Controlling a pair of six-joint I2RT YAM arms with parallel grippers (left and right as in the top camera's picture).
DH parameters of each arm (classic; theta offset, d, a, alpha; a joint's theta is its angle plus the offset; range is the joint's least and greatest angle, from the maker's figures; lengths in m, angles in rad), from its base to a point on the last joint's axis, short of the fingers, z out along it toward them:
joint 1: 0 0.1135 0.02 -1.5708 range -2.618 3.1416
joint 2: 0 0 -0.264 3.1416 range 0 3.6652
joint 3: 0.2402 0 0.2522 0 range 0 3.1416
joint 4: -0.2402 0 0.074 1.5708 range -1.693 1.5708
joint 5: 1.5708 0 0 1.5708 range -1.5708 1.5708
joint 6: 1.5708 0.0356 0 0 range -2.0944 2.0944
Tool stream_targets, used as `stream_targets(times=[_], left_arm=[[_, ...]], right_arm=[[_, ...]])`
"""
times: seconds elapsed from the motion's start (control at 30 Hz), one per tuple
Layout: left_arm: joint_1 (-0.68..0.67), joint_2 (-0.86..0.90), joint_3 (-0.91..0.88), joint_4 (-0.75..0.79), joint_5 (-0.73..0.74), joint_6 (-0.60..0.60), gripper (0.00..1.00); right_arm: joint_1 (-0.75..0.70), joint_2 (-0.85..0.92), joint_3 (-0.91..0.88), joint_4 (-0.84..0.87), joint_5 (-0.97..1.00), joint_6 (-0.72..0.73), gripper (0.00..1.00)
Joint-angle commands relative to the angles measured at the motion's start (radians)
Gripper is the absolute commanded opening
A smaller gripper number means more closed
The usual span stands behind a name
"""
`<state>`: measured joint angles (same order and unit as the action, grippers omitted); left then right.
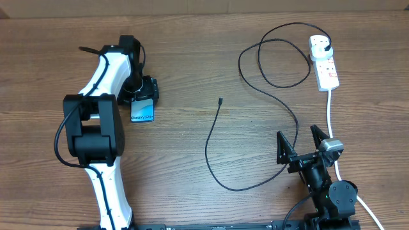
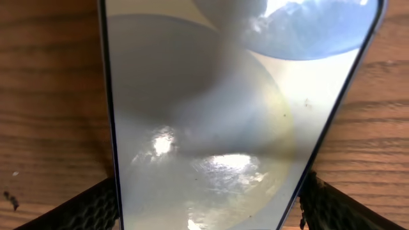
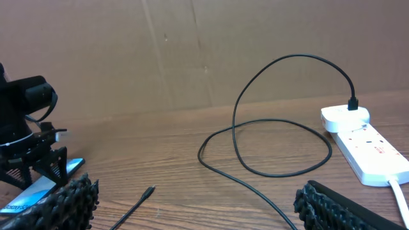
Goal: Plug charger to phone and switch on socket
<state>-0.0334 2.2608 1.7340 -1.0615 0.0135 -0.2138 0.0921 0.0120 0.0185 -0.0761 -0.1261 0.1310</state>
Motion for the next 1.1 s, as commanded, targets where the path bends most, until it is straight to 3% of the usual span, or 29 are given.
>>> stream_targets(times=[0.0, 0.47, 0.8, 1.07], left_arm=[[-0.014, 0.029, -0.031, 0.014, 0.034, 0.057, 0.85], [-0.014, 0.028, -0.031, 0.035, -0.024, 0.079, 0.8], [-0.014, 0.028, -0.031, 0.047, -0.024, 0.079, 0.69], [-0.012, 0.028, -0.016, 0.035, -0.024, 0.079, 0.68]], right_arm=[[0.0, -0.007, -0.01, 0.003, 0.001, 0.002, 1.0], [0.0, -0.007, -0.01, 0.003, 0.001, 0.002, 1.0], [0.0, -0.007, -0.01, 0.003, 0.001, 0.002, 1.0], [0.0, -0.007, -0.01, 0.003, 0.001, 0.002, 1.0]])
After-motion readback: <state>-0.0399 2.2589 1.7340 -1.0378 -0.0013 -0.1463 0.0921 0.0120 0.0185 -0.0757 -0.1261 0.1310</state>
